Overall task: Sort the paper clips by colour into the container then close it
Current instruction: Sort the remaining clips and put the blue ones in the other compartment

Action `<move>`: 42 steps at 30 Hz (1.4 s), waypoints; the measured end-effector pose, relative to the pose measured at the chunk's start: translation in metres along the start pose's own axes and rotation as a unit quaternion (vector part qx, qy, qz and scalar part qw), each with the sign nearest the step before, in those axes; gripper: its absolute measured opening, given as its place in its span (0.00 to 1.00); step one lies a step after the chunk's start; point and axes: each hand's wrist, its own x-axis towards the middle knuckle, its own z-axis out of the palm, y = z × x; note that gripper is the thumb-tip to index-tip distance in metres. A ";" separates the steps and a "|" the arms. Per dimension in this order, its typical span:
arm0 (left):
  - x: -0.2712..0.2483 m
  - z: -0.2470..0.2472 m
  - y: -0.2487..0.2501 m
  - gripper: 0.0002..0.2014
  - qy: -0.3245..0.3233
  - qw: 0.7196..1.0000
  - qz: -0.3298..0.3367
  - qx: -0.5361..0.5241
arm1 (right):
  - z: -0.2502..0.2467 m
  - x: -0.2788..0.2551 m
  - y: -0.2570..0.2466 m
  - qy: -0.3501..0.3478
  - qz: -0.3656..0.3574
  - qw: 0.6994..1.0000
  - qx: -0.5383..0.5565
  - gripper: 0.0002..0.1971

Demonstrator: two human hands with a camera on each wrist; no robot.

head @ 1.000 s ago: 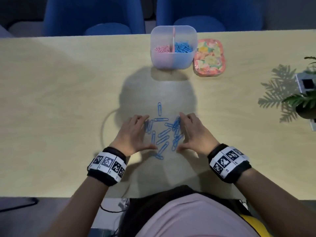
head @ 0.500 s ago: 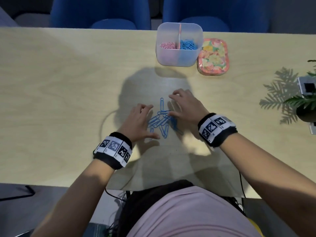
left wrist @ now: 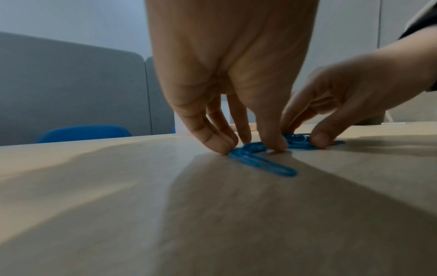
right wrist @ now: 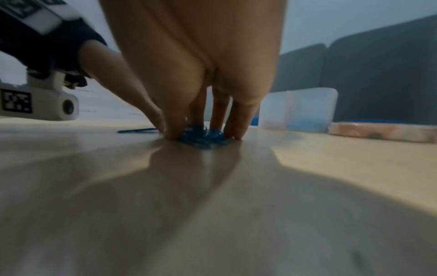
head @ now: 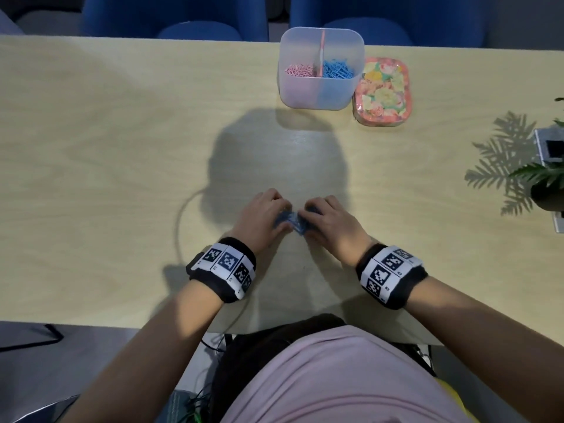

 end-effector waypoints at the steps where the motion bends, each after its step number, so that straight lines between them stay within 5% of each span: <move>1: 0.003 0.001 0.003 0.17 0.001 1.000 0.003 0.000 | 0.001 -0.001 -0.001 0.028 0.004 1.000 -0.005 0.17; 6: 0.019 0.003 0.018 0.11 -0.012 1.000 0.001 0.026 | 0.004 0.005 0.010 0.045 0.026 0.998 -0.025 0.15; 11: 0.026 0.000 0.018 0.10 -0.045 0.999 -0.017 0.010 | -0.006 0.008 0.010 -0.025 0.097 0.994 0.042 0.06; 14: 0.031 -0.004 0.019 0.10 -0.062 0.997 -0.036 -0.009 | -0.018 0.014 0.026 -0.068 0.137 0.983 0.097 0.08; 19: 0.043 -0.006 0.026 0.10 -0.104 0.993 -0.013 0.045 | -0.072 0.043 0.060 0.048 0.223 0.928 0.294 0.02; 21: 0.047 -0.007 0.025 0.10 -0.121 0.991 -0.011 0.050 | -0.096 0.069 0.080 0.073 0.252 0.905 0.335 0.07; 24: 0.052 -0.007 0.025 0.10 -0.125 0.991 -0.010 0.035 | -0.126 0.121 0.117 0.135 0.299 0.884 0.332 0.16; 28: 0.057 -0.004 0.030 0.10 -0.131 0.990 0.000 0.043 | -0.157 0.181 0.140 0.161 0.330 0.886 0.284 0.16; 32: 0.067 -0.006 0.032 0.11 -0.148 0.987 0.005 0.058 | -0.157 0.214 0.139 0.092 0.360 0.900 0.227 0.07; 34: 0.072 -0.009 0.033 0.11 -0.153 0.987 0.011 0.051 | -0.153 0.216 0.134 0.062 0.367 0.910 0.184 0.13; 38: 0.094 -0.032 0.040 0.10 -0.120 0.992 0.015 -0.034 | -0.159 0.188 0.124 0.125 0.356 0.910 0.170 0.19; 42: 0.143 -0.079 0.059 0.09 0.014 0.996 0.025 -0.085 | -0.151 0.124 0.119 0.223 0.339 0.886 0.222 0.17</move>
